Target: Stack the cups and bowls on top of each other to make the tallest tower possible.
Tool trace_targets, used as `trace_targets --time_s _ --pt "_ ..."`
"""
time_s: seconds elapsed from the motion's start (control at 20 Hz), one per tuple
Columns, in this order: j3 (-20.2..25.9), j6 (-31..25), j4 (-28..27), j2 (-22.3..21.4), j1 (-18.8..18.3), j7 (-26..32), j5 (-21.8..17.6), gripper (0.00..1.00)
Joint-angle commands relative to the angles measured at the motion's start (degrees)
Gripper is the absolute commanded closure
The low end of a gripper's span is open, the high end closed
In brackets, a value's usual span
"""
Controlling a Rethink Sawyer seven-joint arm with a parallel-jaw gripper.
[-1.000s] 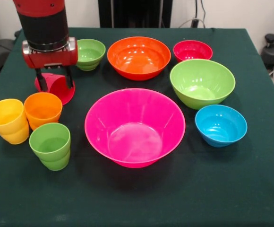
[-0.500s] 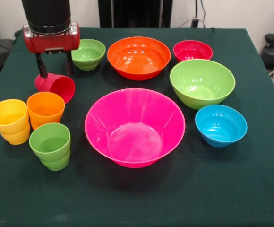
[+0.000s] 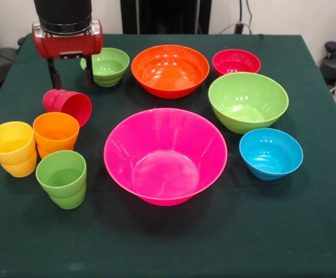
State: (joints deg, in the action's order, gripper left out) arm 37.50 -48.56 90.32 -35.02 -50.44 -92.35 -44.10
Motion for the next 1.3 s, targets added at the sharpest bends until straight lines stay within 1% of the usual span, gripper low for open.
trace_targets --time_s 0.05,0.15,0.4,0.65,0.75,1.2,1.3 --pt "1.25 -1.87 -0.18 1.64 3.53 10.23 -0.73 0.00" --pt "1.23 -3.28 -1.76 1.96 4.39 10.52 -0.47 0.00" --pt "0.82 -4.54 -3.47 2.77 5.45 10.54 -0.06 0.00" --pt "0.84 -6.27 -5.73 3.89 6.12 12.43 0.29 0.00" --pt "1.24 -8.30 -7.59 4.16 6.66 14.21 0.87 0.00" --pt "1.79 -10.80 -13.18 7.65 7.04 18.19 0.51 0.00" --pt "2.07 -10.71 -13.56 7.94 6.84 18.70 0.39 0.00"
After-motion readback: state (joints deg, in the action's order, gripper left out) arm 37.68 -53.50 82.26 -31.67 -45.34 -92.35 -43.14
